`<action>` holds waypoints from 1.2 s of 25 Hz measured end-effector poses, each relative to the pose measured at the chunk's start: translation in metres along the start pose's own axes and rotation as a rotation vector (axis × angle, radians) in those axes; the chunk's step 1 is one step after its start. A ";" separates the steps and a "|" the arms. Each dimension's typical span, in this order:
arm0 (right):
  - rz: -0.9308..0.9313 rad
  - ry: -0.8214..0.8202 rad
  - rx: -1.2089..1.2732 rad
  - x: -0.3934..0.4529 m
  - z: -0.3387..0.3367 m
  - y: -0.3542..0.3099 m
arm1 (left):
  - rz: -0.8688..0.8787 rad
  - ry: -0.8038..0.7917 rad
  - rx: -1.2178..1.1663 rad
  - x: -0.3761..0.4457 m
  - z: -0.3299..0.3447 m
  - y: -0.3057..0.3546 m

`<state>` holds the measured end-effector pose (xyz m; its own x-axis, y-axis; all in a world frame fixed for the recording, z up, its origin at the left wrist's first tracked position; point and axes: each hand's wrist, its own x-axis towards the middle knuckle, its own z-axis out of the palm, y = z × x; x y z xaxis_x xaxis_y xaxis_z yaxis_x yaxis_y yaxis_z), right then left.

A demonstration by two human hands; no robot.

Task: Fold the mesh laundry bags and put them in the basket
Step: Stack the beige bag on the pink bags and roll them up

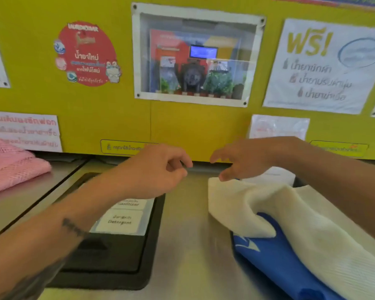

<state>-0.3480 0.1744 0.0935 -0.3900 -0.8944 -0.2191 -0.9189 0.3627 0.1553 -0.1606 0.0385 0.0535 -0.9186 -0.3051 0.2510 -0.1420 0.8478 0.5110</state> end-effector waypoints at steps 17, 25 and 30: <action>-0.042 -0.075 0.651 -0.013 0.032 0.042 | 0.010 0.083 0.128 0.045 0.046 -0.002; -0.075 -0.095 0.247 0.068 0.067 -0.007 | -0.326 0.089 0.187 -0.001 0.031 -0.046; -0.106 -0.052 0.259 0.073 0.060 -0.018 | -0.508 0.064 -0.228 -0.012 0.032 -0.040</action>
<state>-0.3632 0.1185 0.0164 -0.2870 -0.9188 -0.2711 -0.9367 0.3284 -0.1213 -0.1556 0.0221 0.0041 -0.7307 -0.6822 -0.0274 -0.4709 0.4745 0.7437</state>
